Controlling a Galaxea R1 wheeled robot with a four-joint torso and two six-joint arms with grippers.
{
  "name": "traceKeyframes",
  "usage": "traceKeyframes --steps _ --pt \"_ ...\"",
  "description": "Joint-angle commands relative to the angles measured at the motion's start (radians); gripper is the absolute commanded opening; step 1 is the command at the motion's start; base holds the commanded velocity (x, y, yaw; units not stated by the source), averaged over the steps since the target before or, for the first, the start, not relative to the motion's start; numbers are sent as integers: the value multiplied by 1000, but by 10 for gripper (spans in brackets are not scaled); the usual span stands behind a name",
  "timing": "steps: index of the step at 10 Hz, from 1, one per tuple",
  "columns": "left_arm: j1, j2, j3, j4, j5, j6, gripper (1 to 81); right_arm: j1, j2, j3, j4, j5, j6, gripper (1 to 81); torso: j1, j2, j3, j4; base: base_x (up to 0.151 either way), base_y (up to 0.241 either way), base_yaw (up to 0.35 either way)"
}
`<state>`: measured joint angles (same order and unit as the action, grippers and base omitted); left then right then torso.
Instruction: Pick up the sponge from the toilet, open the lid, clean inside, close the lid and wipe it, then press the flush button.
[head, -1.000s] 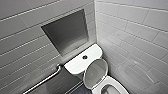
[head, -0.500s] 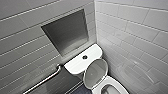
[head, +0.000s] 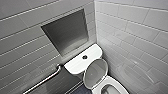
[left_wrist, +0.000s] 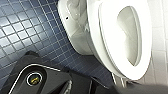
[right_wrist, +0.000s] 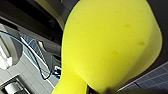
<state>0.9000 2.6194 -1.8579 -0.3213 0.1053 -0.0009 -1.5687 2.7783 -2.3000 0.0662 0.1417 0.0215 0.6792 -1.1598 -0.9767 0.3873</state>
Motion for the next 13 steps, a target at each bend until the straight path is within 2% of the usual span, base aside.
traceKeyframes --steps 1,5,13 --pt "-149 -53 34 -162 59 1 811 -37 -47 74 -68 -28 -5 10 0 0 0 0 0 0 0" --pt "-227 -80 35 -263 54 1 811 -38 28 -65 -72 -27 -5 10 0 0 0 0 0 0 0" --pt "-373 -34 -4 -360 43 1 811 -37 34 -70 -91 -27 -5 10 0 0 0 0 0 0 0"
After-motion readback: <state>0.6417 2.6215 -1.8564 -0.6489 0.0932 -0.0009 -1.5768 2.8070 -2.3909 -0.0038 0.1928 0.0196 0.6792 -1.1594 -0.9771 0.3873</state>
